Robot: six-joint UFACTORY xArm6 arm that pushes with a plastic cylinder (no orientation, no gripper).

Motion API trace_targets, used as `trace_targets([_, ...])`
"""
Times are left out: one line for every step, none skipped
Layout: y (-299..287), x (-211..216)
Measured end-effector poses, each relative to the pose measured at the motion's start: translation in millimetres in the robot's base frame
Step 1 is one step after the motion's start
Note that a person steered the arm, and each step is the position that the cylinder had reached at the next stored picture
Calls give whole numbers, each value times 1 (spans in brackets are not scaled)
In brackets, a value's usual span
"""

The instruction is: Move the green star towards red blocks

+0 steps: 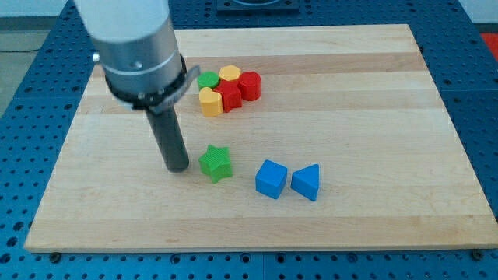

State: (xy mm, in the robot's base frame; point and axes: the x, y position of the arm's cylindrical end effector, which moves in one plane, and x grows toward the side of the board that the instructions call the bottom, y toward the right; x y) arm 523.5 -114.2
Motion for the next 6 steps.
trace_targets([40,17])
trace_targets([59,10])
trace_targets([77,-10])
trace_targets([93,-41])
trace_targets([88,-40])
trace_targets([62,-38])
